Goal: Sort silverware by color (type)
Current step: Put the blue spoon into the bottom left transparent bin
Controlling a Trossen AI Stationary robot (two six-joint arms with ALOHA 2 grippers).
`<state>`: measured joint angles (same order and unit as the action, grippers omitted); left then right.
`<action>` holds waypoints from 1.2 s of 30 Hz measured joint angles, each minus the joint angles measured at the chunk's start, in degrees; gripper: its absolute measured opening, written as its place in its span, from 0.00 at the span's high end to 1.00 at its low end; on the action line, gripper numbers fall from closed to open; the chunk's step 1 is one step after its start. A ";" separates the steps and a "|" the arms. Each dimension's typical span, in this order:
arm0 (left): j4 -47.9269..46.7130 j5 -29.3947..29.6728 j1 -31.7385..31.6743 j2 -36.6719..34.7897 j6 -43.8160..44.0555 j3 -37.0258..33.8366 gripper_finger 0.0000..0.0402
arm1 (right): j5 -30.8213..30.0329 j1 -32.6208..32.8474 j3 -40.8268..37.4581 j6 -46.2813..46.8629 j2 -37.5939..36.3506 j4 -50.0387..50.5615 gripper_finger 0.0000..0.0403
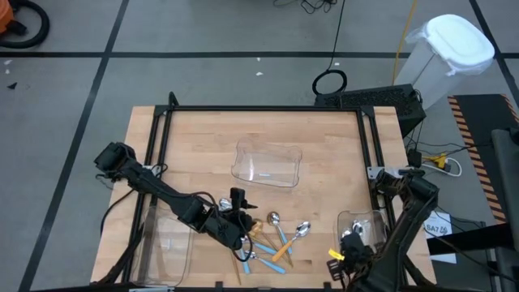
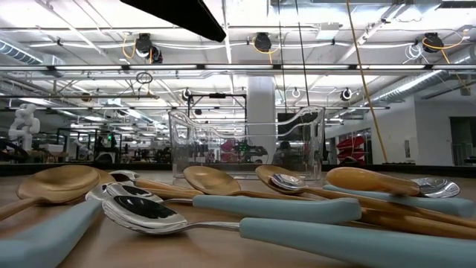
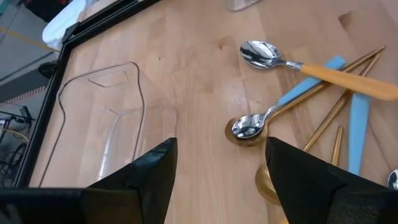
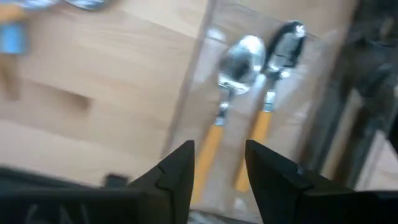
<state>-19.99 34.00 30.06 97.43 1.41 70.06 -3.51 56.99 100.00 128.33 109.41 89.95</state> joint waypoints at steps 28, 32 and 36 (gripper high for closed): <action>-2.07 -6.05 0.09 0.00 0.15 -0.02 0.39 | -53.33 -12.34 1.67 -40.26 13.78 -21.47 0.67; -2.08 -6.05 0.29 0.00 0.17 -0.02 0.39 | -52.81 -13.88 1.66 -48.11 17.20 -30.59 0.67; -4.37 -7.26 1.49 0.00 1.31 -0.01 0.39 | -50.12 -14.62 1.64 -59.97 19.79 -41.20 0.67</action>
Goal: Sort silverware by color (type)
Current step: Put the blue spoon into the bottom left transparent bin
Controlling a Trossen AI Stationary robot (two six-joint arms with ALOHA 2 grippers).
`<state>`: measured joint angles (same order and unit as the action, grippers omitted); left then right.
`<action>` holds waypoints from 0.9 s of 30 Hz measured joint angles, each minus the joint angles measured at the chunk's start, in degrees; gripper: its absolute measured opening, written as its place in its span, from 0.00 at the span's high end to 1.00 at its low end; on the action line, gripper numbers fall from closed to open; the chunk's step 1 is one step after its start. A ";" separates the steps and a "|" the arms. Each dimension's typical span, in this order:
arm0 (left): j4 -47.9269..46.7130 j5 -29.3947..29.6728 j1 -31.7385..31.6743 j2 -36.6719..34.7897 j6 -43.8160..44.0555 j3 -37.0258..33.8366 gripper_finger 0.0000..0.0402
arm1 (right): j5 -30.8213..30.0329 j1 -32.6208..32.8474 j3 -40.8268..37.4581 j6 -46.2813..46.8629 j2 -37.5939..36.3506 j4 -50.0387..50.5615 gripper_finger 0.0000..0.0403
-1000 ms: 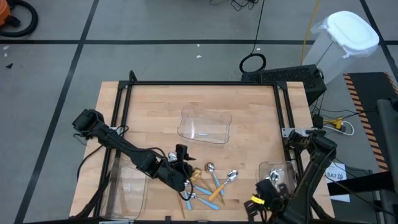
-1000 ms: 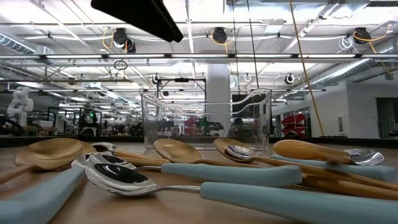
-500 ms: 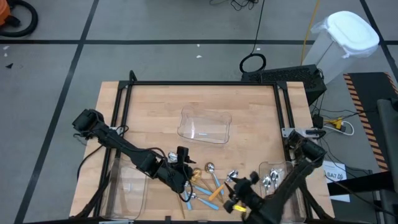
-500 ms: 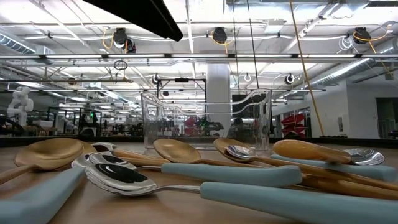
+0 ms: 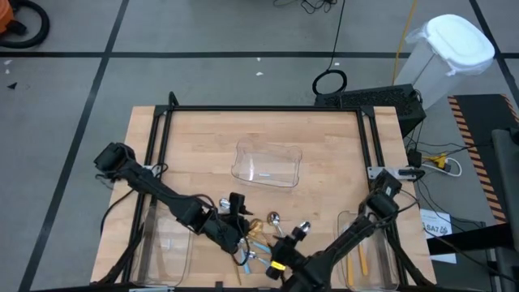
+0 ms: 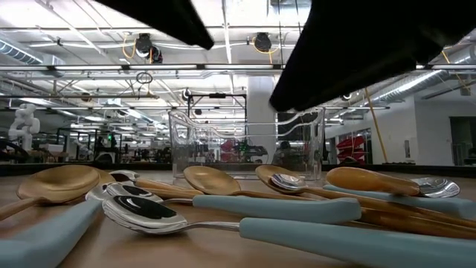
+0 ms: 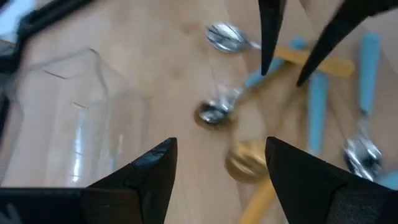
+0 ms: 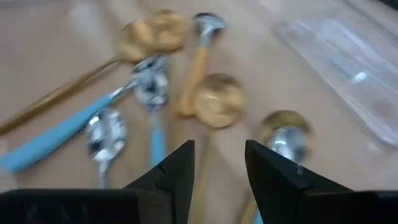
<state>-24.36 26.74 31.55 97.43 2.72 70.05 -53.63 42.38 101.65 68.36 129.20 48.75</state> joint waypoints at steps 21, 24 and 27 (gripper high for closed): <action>-5.43 -1.49 6.77 3.34 6.02 -0.31 0.39 | 3.00 -0.98 0.00 -17.22 1.99 -17.95 0.67; -4.76 -1.60 6.77 4.33 6.06 -0.34 0.39 | 5.07 -0.82 0.00 -17.23 1.99 -18.06 0.67; -4.03 -1.71 6.73 4.74 5.51 -0.33 0.39 | 7.97 -0.77 0.00 -18.05 1.99 -18.41 0.67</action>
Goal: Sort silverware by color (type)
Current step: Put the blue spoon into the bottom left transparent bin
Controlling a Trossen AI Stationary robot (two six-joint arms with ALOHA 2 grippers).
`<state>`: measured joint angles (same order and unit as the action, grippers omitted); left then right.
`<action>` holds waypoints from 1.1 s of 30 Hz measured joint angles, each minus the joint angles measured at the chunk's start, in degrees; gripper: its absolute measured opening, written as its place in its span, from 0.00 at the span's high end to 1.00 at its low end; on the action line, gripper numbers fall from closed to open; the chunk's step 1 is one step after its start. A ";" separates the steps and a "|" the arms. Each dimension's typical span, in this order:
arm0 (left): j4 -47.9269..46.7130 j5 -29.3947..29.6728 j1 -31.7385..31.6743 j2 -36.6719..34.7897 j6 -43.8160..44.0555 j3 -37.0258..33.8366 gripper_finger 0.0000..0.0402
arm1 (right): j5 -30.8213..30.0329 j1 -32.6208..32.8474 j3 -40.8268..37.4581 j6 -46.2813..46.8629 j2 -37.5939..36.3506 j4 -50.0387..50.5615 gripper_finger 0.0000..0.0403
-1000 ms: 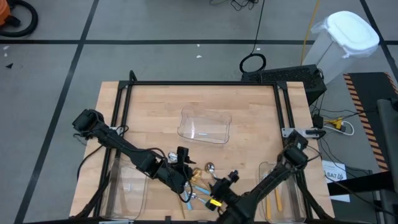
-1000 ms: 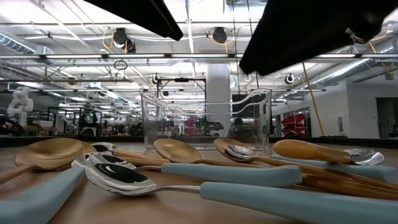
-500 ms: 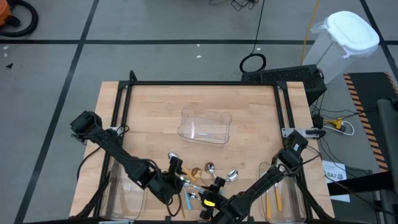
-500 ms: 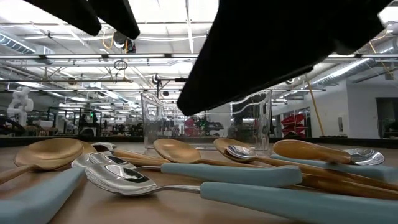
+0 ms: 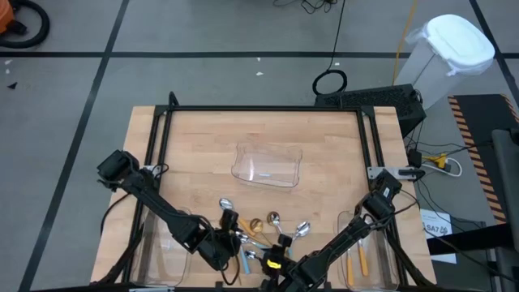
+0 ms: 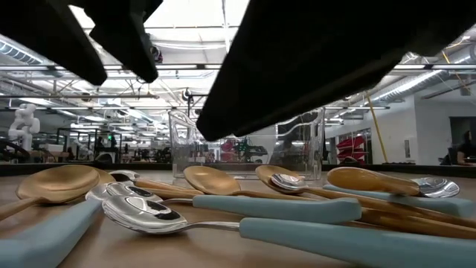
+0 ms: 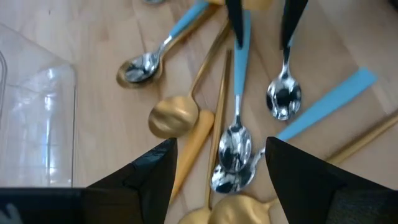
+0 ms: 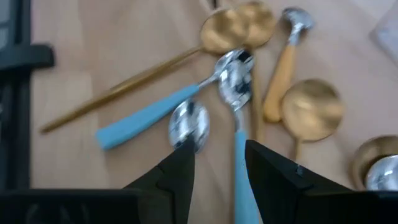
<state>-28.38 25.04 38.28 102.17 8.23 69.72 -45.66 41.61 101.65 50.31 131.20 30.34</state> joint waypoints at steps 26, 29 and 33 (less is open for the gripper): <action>1.82 -0.04 0.22 0.00 0.09 0.02 0.39 | 12.84 0.13 -0.10 -0.17 -0.01 2.79 0.67; 1.82 -0.04 0.22 0.00 0.17 0.02 0.39 | 12.93 0.13 -0.90 -0.05 -0.04 2.68 0.67; 1.84 -0.04 0.22 0.00 0.29 0.02 0.39 | 14.06 0.13 -2.84 -0.02 -0.11 0.71 0.67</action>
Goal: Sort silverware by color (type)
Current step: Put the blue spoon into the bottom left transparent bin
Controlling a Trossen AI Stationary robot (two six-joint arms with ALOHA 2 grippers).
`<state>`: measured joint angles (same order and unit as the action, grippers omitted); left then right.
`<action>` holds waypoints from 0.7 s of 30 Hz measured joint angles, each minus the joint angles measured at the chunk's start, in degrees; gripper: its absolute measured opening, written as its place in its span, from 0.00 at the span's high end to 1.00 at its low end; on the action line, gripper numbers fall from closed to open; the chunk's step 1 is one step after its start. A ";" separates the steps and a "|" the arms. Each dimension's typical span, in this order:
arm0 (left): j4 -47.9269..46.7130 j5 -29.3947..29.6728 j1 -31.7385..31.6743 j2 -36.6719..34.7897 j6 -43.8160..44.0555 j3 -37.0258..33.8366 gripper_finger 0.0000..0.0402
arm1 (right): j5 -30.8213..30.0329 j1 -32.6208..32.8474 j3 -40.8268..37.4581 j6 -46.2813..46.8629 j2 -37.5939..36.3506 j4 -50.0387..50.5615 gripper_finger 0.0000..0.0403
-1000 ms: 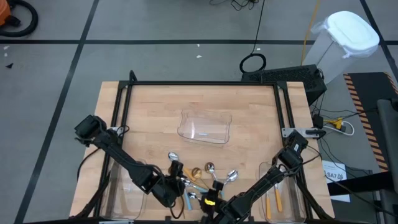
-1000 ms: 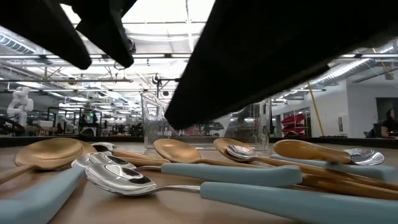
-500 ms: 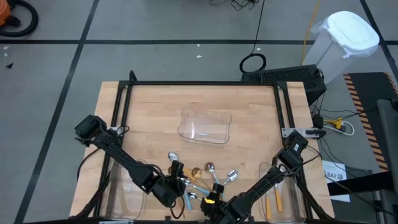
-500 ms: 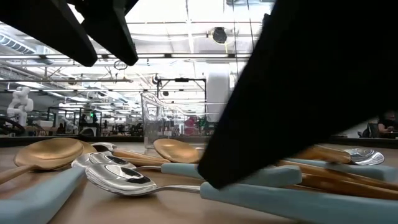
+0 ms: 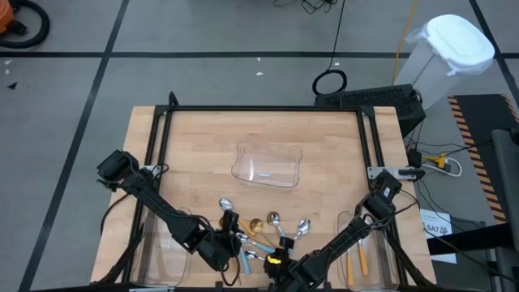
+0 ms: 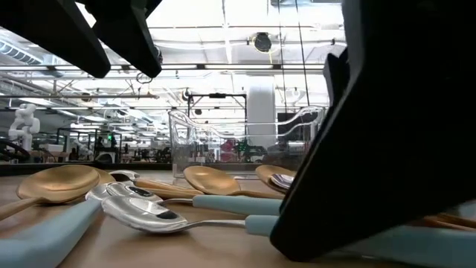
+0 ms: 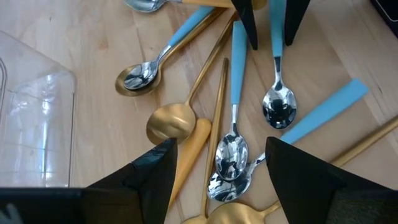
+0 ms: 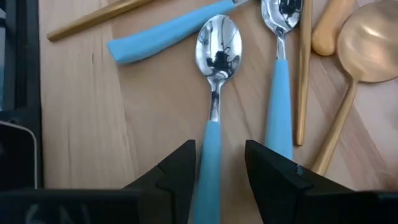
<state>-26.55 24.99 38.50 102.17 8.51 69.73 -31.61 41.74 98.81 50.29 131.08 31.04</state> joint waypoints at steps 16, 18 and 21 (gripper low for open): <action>0.28 0.00 -0.07 -0.02 -0.46 0.02 0.39 | -0.18 -0.43 -1.88 -1.53 -0.22 -1.09 0.93; 0.28 0.00 -0.07 -0.02 -0.46 0.02 0.39 | -1.36 -0.48 -1.98 -1.54 -0.48 -0.82 0.93; 0.32 -0.01 -0.07 -0.02 -0.45 0.02 0.39 | -2.38 -0.50 -1.74 -1.99 -1.27 -0.03 0.93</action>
<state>-26.22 24.99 38.44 102.15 8.06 69.76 -33.98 41.23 97.06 48.30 129.81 31.01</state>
